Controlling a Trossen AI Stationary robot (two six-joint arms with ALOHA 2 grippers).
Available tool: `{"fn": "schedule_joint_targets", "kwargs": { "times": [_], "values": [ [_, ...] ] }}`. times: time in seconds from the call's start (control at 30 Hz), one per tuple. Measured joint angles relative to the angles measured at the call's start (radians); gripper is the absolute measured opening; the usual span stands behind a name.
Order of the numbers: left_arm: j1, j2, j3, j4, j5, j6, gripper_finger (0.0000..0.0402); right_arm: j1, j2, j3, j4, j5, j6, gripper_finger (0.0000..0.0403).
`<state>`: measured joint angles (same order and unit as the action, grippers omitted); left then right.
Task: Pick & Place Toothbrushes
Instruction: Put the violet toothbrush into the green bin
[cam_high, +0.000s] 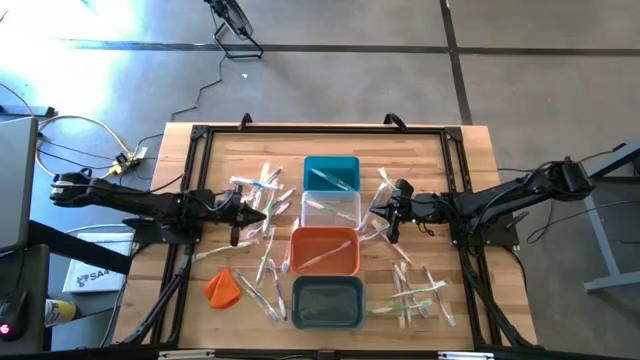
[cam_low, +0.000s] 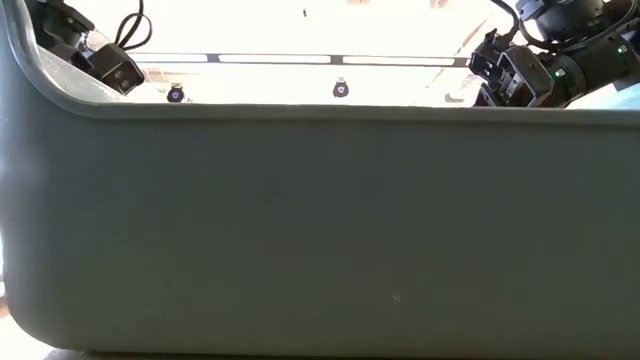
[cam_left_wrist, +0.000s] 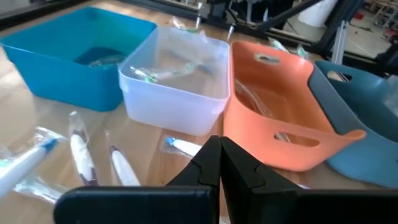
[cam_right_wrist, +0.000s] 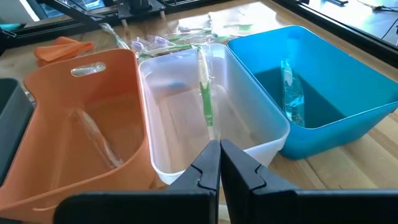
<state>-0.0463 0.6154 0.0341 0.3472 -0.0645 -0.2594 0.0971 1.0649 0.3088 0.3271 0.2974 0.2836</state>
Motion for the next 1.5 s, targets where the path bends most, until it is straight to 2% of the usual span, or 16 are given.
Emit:
{"fn": "schedule_joint_targets", "kwargs": {
  "times": [0.27, 0.5, 0.87, 1.17, 1.5],
  "values": [
    [0.000, 0.189, 0.085, 0.028, 0.012, 0.014, 0.0000, 0.000, 0.000, 0.000, 0.001, 0.012, 0.000, 0.0003],
    [0.000, 0.319, 0.167, 0.055, 0.023, 0.139, 0.0000, 0.000, 0.000, 0.000, 0.003, 0.017, 0.033, 0.0003],
    [0.000, 0.330, 0.179, 0.055, 0.024, 0.173, 0.0000, 0.001, -0.004, 0.023, -0.027, 0.018, 0.090, 0.0003],
    [0.000, 0.330, 0.179, 0.054, 0.021, 0.173, 0.0000, 0.042, -0.004, 0.148, -0.215, 0.018, 0.087, 0.0003],
    [0.000, 0.330, 0.179, 0.053, 0.020, 0.173, 0.0000, 0.074, -0.004, 0.151, -0.221, 0.015, 0.087, 0.0003]
  ]
}}
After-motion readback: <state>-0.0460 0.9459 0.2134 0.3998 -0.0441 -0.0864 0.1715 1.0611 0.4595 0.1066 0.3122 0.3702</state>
